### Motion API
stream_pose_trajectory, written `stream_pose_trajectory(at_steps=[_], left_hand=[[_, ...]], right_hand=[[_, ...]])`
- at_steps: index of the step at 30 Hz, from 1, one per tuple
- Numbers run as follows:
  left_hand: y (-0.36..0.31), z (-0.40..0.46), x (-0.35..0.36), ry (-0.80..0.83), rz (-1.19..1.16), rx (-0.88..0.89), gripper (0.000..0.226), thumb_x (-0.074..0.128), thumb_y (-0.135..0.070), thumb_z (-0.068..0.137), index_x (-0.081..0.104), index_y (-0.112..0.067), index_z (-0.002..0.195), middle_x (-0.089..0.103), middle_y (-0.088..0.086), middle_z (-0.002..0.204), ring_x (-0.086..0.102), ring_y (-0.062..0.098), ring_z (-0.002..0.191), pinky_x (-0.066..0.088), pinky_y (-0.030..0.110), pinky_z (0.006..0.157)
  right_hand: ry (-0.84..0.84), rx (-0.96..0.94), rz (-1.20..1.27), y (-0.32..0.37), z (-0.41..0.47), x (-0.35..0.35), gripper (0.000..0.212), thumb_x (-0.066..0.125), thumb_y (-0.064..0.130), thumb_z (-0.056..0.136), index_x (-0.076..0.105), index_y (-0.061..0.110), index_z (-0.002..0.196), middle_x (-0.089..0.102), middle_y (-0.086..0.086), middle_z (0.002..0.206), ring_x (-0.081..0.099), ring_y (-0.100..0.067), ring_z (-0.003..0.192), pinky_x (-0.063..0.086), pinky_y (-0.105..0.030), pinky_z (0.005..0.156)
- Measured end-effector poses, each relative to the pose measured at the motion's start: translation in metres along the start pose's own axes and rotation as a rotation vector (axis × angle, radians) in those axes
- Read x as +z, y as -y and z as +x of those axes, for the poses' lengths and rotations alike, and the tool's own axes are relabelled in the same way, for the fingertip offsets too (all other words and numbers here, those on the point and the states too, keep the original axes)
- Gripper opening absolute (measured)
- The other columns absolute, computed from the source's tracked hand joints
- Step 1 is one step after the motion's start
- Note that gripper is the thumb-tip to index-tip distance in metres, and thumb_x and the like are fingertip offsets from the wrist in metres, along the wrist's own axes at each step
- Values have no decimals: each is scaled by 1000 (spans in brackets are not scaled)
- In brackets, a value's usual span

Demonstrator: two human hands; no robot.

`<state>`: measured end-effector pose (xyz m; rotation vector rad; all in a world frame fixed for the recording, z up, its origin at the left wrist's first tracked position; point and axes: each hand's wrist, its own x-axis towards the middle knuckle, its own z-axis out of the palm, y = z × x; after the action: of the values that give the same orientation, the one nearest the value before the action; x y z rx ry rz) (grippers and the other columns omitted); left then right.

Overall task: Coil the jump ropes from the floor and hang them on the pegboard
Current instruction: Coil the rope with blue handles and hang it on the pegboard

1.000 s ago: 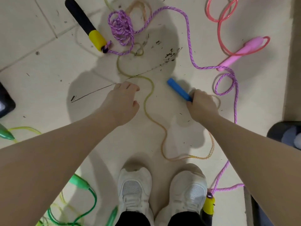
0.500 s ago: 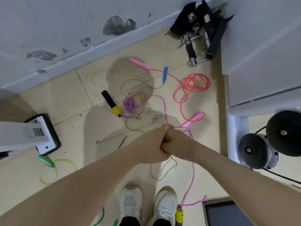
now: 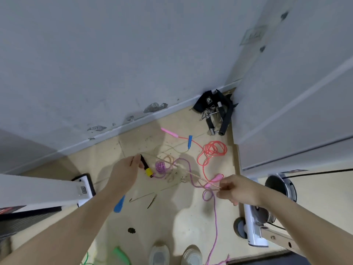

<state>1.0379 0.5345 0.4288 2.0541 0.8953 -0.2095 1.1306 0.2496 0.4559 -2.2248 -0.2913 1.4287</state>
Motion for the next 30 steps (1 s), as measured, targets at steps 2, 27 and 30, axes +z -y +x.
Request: stream_pose_trajectory(at_steps=[2, 27, 30], left_hand=[[-3, -6, -23, -43, -276, -194, 33, 37, -20, 99, 61, -4, 81, 48, 6, 55, 44, 21, 48, 43, 32, 57], [-176, -105, -198, 569, -1001, -46, 18, 58, -21, 75, 74, -14, 74, 73, 3, 96, 71, 16, 81, 46, 34, 85], [-179, -100, -190, 483, -1155, -90, 47, 56, -32, 82, 48, -16, 38, 72, 2, 87, 71, 17, 83, 43, 34, 83]], right_hand=[[-12, -2, 91, 17, -24, -3, 30, 55, 15, 90, 49, 12, 60, 48, 14, 39, 41, -12, 49, 36, -22, 54], [-83, -703, 869, 223, -237, -84, 26, 49, 24, 80, 68, 9, 89, 25, 8, 45, 19, -4, 37, 12, -21, 44], [-59, -680, 899, 217, -233, -87, 24, 46, 20, 87, 66, 10, 98, 25, 8, 47, 20, -5, 41, 16, -19, 45]])
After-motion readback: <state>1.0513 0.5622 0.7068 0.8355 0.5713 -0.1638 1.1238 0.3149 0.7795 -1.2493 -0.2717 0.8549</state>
